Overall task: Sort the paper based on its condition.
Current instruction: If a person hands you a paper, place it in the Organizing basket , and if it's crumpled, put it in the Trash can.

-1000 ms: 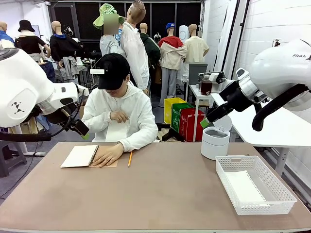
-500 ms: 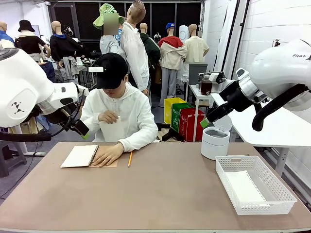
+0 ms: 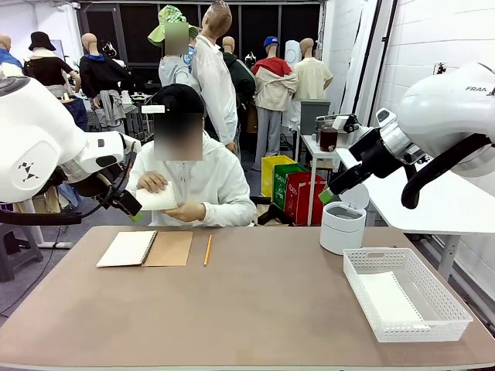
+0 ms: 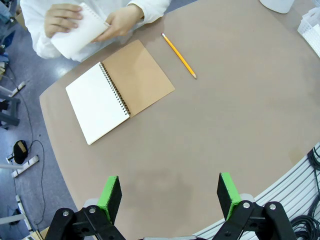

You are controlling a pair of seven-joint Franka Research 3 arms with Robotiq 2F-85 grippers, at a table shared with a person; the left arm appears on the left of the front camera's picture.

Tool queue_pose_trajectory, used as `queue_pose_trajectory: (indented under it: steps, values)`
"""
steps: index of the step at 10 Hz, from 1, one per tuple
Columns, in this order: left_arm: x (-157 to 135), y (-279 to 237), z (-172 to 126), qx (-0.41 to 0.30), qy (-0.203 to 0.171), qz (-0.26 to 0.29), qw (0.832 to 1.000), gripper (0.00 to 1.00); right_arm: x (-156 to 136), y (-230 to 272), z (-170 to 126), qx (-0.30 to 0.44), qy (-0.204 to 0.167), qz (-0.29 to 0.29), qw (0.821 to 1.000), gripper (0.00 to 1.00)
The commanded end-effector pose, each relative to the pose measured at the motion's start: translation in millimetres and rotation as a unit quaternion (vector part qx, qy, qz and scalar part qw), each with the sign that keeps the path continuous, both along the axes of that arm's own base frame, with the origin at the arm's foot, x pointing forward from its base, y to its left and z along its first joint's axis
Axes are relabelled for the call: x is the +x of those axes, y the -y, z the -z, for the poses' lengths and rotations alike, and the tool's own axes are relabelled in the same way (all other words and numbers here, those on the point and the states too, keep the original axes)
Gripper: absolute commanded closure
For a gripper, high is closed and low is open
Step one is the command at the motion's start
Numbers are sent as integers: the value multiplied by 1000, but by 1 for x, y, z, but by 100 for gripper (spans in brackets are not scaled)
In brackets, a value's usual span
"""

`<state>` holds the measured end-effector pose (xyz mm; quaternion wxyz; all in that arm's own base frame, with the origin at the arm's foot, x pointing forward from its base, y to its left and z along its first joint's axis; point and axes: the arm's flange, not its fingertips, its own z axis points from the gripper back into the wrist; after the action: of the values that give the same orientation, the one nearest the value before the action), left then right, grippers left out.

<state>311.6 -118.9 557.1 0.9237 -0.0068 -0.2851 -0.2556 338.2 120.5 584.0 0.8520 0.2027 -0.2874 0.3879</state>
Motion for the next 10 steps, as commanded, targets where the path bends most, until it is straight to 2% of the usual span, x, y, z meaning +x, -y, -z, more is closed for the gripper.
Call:
queue_pose_trajectory:
  steps: [1, 10]
  values:
    - [0, -1, 0, -4, 1, 0, 1000, 0, 0, -3, 0, 1, 2, 10, 1000, 0]
    - [0, -1, 0, -4, 1, 0, 1000, 0, 0, -3, 0, 1, 2, 10, 1000, 0]
